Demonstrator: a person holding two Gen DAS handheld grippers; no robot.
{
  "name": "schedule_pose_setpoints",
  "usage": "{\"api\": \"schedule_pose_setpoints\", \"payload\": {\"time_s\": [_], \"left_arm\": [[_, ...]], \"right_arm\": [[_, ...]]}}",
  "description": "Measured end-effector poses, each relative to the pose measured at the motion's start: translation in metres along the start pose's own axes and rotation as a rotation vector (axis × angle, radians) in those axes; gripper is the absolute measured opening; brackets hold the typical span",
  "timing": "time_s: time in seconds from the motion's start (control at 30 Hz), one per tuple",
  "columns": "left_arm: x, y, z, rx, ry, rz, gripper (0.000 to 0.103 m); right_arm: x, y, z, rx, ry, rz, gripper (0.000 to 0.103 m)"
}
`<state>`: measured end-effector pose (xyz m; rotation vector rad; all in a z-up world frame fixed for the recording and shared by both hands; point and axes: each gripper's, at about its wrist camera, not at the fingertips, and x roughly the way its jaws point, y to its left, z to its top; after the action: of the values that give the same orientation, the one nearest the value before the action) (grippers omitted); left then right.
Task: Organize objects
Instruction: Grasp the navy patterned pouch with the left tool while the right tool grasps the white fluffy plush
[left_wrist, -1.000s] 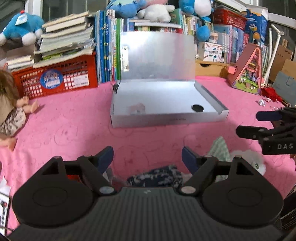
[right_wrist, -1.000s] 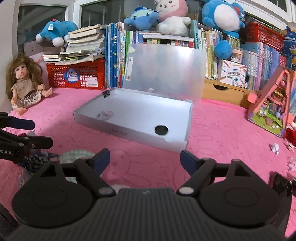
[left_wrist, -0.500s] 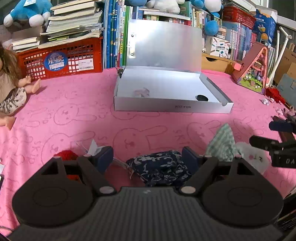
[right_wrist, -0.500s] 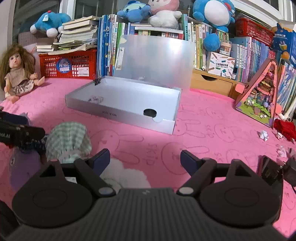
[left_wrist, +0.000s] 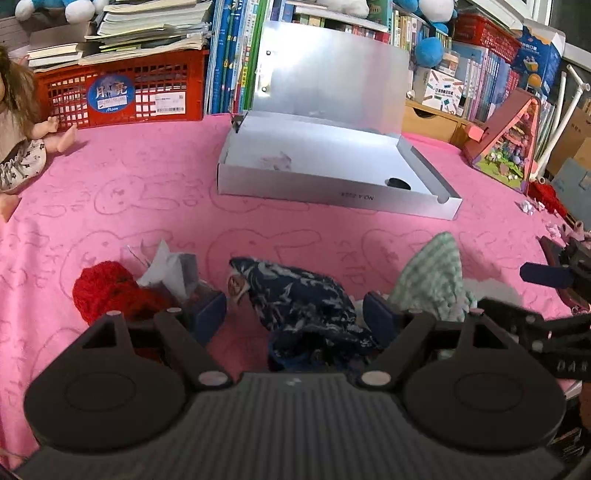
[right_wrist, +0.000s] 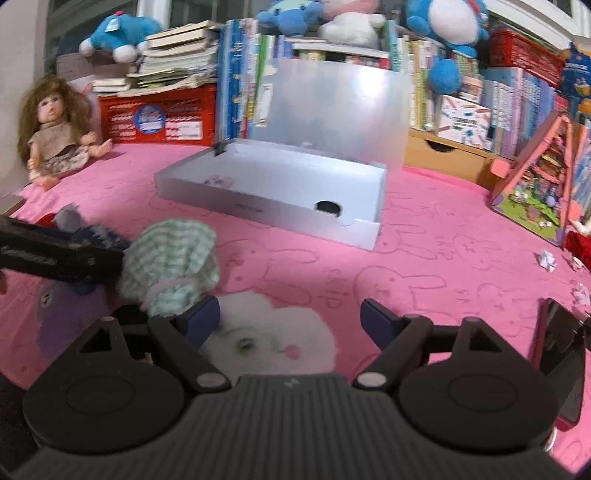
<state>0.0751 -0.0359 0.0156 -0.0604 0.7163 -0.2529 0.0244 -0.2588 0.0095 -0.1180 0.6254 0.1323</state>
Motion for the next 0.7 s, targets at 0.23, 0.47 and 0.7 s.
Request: {"api": "schedule_pose_setpoints", "payload": {"time_s": [0.23, 0.47, 0.7], "left_arm": [[0.006, 0.0, 0.001, -0.011, 0.006, 0.001, 0.084], [0.012, -0.001, 0.002, -0.023, -0.003, 0.004, 0.084], [0.012, 0.002, 0.0, -0.062, -0.011, -0.037, 0.069]], "right_arm": [[0.007, 0.008, -0.01, -0.004, 0.016, 0.011, 0.09], [0.016, 0.003, -0.014, 0.032, 0.044, 0.024, 0.09], [0.02, 0.003, -0.017, 0.046, 0.063, 0.034, 0.09]]}}
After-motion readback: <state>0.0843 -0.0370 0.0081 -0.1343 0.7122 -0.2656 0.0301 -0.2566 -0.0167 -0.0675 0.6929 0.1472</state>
